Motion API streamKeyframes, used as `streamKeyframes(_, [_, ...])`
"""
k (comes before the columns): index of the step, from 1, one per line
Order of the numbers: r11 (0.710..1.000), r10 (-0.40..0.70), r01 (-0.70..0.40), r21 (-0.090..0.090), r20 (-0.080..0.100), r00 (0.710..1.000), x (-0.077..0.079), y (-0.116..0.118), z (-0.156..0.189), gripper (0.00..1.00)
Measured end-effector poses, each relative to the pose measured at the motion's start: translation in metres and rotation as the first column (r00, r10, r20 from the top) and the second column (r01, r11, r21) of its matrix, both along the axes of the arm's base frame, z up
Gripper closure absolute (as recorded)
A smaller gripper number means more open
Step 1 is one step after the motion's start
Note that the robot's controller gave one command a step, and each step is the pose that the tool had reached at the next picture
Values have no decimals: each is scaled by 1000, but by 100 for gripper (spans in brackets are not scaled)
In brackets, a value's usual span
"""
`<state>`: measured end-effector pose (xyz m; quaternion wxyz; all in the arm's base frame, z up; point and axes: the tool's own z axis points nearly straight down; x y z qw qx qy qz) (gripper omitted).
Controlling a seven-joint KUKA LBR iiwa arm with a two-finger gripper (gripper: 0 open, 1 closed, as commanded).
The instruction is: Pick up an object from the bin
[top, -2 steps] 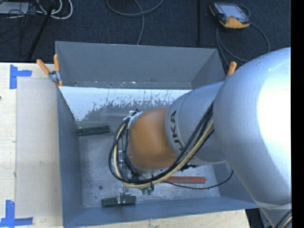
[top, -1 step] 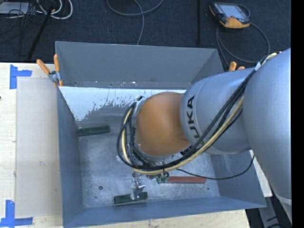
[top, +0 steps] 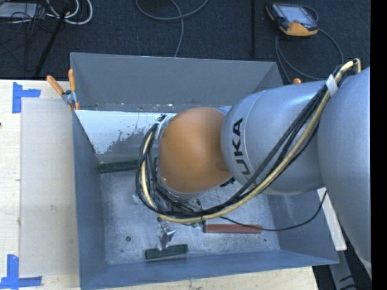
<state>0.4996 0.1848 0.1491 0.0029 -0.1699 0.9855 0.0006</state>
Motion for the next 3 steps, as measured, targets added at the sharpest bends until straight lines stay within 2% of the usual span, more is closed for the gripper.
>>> streamKeyframes(1, [1000,20,-20,2,3,1000,-17,-34,-75,100])
streamKeyframes(2, [1000,19,-19,2,3,1000,-17,-34,-75,100])
streamKeyframes(3, [1000,8,-8,0,1,1000,0,-26,103,100])
